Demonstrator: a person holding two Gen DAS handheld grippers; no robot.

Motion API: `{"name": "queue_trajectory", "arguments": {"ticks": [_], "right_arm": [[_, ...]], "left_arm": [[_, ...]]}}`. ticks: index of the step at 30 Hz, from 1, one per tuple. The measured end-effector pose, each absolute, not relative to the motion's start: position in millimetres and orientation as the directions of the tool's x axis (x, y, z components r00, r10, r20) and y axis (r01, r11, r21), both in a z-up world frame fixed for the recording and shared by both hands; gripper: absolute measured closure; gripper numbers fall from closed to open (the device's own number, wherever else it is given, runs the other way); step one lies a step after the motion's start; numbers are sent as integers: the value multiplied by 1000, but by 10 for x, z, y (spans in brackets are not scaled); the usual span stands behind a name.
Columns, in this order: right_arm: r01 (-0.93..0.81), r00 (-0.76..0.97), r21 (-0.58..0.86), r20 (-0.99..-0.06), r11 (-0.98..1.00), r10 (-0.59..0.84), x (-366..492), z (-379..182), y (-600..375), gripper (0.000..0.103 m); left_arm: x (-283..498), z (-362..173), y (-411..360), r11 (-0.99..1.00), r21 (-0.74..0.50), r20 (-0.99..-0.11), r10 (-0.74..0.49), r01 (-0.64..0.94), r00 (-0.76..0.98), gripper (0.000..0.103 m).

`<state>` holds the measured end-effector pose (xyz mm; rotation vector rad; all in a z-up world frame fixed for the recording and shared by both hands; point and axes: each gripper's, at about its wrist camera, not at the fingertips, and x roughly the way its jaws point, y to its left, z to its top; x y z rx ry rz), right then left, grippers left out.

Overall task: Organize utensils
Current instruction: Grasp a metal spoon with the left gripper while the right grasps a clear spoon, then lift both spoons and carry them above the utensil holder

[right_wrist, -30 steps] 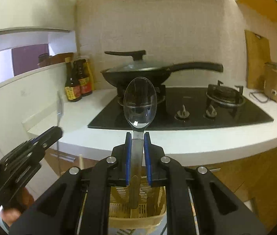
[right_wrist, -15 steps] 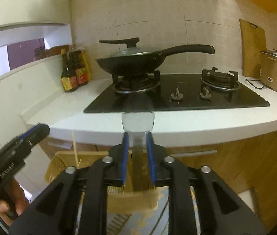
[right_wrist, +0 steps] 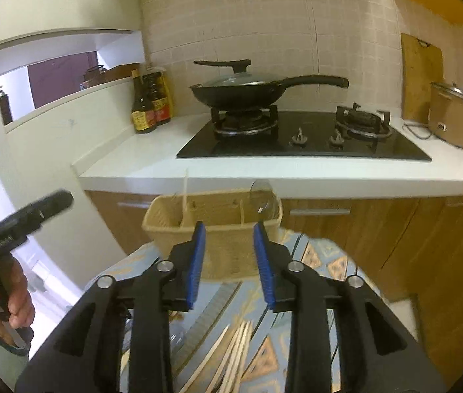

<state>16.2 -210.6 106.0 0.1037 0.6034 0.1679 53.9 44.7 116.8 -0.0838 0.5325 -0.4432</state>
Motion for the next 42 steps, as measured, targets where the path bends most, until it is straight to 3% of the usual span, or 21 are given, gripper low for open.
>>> {"name": "queue_trajectory", "arguments": {"ticks": [2, 7, 15, 22, 30, 34, 37, 42], "right_arm": [[-110, 785, 161, -591, 981, 185, 79, 997, -2083, 73], [-96, 687, 170, -702, 981, 188, 2, 654, -1981, 73], [-176, 433, 228, -856, 958, 283, 119, -212, -1563, 73], [-202, 301, 197, -920, 960, 252, 290, -656, -1215, 73], [-239, 273, 71, -952, 968, 137, 359, -777, -998, 73], [-272, 276, -2, -958, 962, 76, 370, -790, -855, 74], [-308, 271, -8, -959, 951, 79, 314, -788, -724, 90], [-331, 263, 9, -959, 944, 102, 296, -798, -705, 93]], "left_arm": [[481, 1028, 464, 917, -153, -566, -387, 368, 729, 47], [294, 598, 488, 920, -60, -677, -323, 387, 662, 47], [406, -207, 648, 921, -125, -826, -302, 369, 475, 54], [524, -543, 666, 914, -186, -879, -319, 361, 355, 57], [570, -597, 402, 923, -35, -917, -182, 384, 355, 57], [619, -585, 302, 922, -7, -929, -150, 388, 339, 67], [612, -589, 214, 913, 58, -934, -93, 404, 344, 68], [607, -577, 162, 896, 81, -934, -84, 436, 347, 84]]}}
